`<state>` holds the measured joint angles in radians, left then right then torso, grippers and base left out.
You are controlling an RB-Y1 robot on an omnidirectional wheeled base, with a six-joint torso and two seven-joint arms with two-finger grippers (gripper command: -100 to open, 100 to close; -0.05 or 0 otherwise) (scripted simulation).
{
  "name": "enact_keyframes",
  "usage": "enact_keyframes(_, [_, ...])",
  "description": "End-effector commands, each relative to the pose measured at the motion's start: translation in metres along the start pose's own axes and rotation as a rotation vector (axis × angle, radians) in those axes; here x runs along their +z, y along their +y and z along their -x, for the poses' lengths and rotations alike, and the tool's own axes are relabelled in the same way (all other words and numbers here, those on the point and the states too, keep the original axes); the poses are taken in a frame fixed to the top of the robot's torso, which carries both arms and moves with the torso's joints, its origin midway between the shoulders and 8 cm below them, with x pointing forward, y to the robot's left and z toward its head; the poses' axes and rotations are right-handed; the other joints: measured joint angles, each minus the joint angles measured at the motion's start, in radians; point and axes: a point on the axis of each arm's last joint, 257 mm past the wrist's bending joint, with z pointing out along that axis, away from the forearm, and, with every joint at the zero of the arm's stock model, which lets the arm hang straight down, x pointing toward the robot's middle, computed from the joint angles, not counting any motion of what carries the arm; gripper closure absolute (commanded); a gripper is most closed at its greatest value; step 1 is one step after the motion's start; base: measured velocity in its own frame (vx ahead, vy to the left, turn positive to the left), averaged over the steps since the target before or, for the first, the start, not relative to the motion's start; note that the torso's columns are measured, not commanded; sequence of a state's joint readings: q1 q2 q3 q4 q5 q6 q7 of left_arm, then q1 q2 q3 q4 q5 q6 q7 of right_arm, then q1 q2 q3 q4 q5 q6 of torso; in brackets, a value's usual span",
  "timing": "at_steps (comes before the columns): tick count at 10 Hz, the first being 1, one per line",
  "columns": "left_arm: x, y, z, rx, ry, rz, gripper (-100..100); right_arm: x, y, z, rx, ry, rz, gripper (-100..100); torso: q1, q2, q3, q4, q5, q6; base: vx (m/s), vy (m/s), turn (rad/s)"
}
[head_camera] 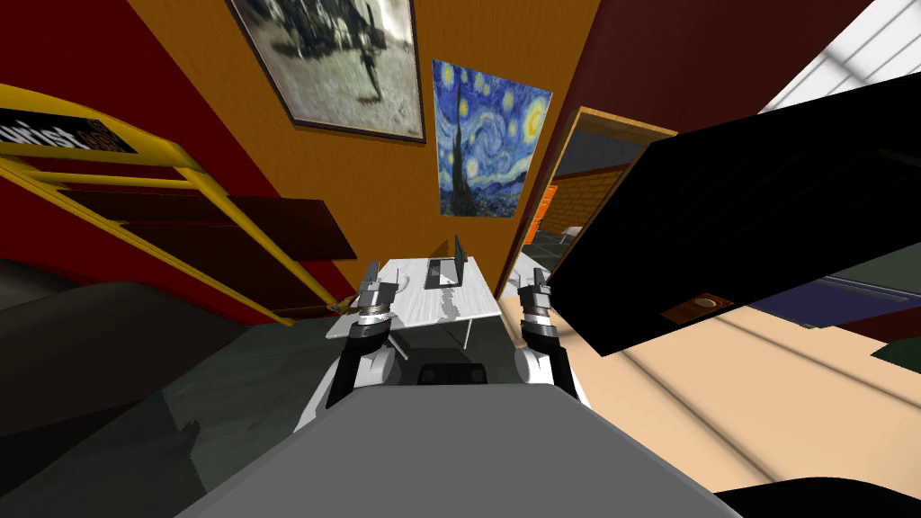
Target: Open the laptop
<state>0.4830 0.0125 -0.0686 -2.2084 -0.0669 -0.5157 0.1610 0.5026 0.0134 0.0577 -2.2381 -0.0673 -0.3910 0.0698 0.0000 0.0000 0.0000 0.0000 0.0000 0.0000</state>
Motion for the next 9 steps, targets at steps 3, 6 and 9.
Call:
enact_keyframes(3, [0.0000, -0.0001, 0.0000, 0.000, 0.000, 0.000, 0, 0.0000, 0.0001, 0.0000, 0.000, 0.000, 0.000, 0, 0.000, 0.175, -0.351, 0.176, 0.000, 0.000, 0.000, 0.000, 0.000])
enact_keyframes(6, [0.0000, -0.0001, 0.0000, 0.000, 0.000, 0.000, 0, 0.0000, 0.0002, 0.0000, 0.000, 0.000, 0.000, 0, 0.000, 0.396, -0.792, 0.396, 0.000, 0.000, 0.000, 0.000, 0.000])
enact_keyframes(9, [0.0001, -0.0002, 0.0000, 0.000, 0.000, 0.000, 0, 0.0001, 0.0002, 0.0000, 0.000, 0.000, 0.000, 0, 0.000, 0.618, -1.234, 0.617, 0.000, 0.000, 0.000, 0.000, 0.000])
